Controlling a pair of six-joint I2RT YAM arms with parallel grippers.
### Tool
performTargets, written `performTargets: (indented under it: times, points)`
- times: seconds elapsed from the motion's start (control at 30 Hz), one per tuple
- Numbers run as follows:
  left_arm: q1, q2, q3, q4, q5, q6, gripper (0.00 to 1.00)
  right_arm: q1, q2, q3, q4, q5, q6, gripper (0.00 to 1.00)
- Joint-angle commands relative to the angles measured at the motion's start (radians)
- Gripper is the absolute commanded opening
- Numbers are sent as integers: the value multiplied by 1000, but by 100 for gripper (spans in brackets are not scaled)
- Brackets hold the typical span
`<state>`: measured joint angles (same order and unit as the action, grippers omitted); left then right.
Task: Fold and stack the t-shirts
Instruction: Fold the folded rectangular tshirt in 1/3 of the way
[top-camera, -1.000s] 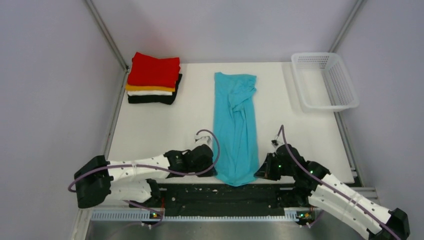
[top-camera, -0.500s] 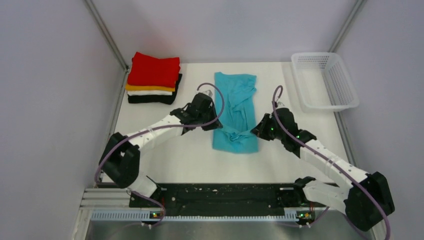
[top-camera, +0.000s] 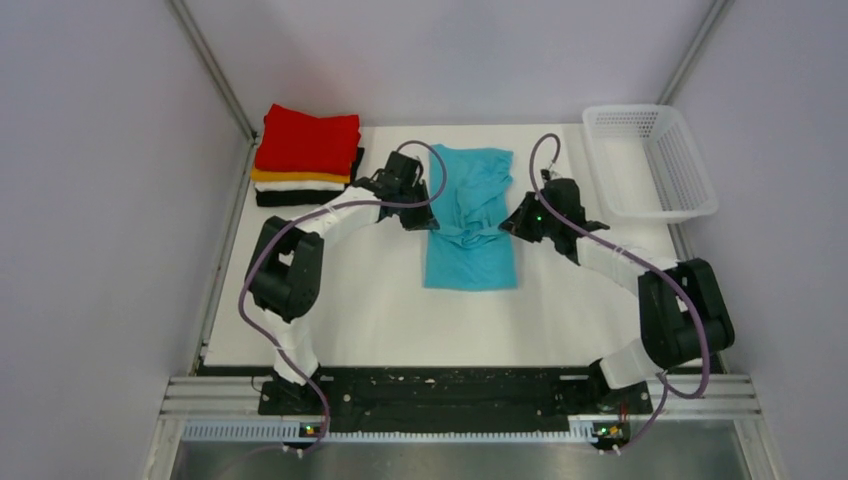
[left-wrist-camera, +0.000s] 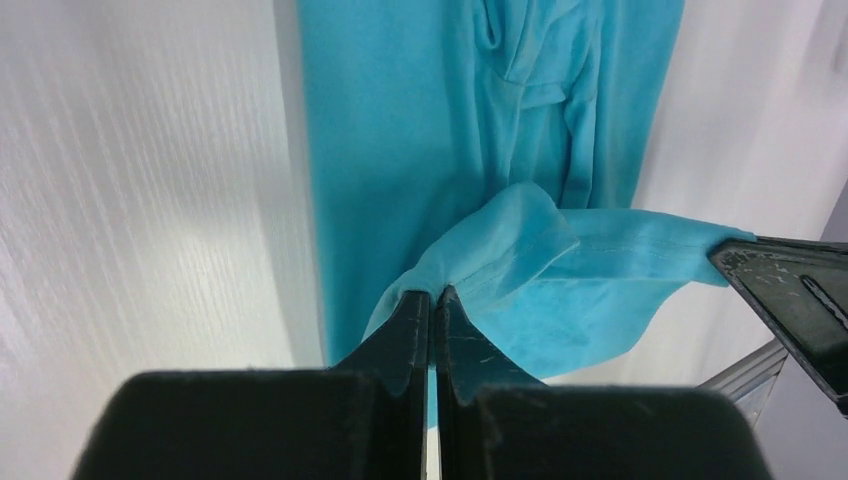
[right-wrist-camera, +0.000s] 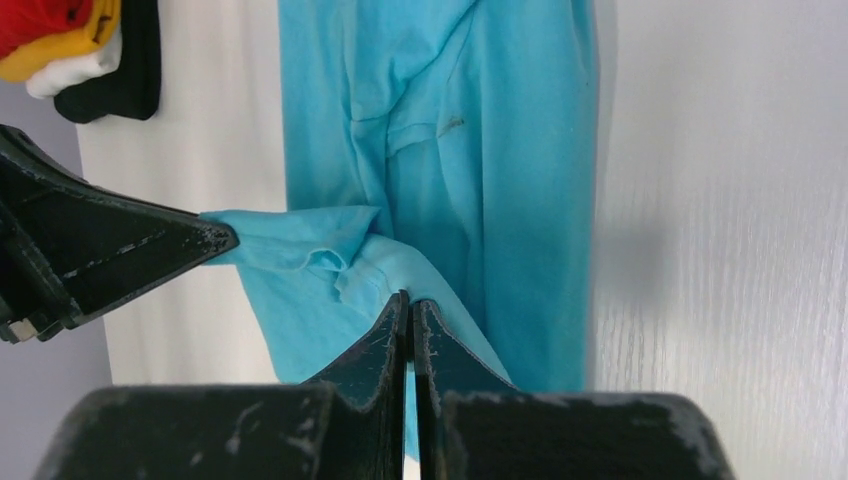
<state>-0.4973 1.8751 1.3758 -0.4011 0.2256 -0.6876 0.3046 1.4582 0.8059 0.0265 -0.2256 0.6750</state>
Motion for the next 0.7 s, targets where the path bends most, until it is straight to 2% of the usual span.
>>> performTargets:
  times: [0.0, 0.13, 0.2, 0.3, 0.37, 0.47, 0.5, 0.53, 0.6, 0.67]
  points:
    - [27, 50, 86, -2, 35, 40, 0, -20, 87, 70, 108, -53, -21, 0]
    - [47, 99, 120, -6, 56, 46, 1, -43, 136, 73, 135, -46, -10, 0]
    - [54, 122, 133, -9, 76, 53, 8, -54, 158, 80, 139, -52, -8, 0]
    - [61, 145, 142, -11, 85, 57, 13, -65, 196, 93, 146, -71, -9, 0]
    - [68, 151, 152, -9, 91, 58, 24, -76, 222, 104, 144, -78, -6, 1]
    - [79, 151, 179, -15, 86, 66, 59, -88, 243, 126, 155, -104, -3, 42]
    - [83, 146, 191, -25, 85, 71, 89, -87, 243, 133, 150, -107, -3, 52]
    - [88, 139, 200, -33, 83, 73, 98, -88, 240, 140, 137, -108, -4, 68]
    - [92, 107, 197, -34, 77, 75, 99, -88, 220, 141, 113, -96, -12, 97]
    - [95, 63, 170, -35, 56, 77, 99, -88, 178, 120, 101, -88, -22, 99]
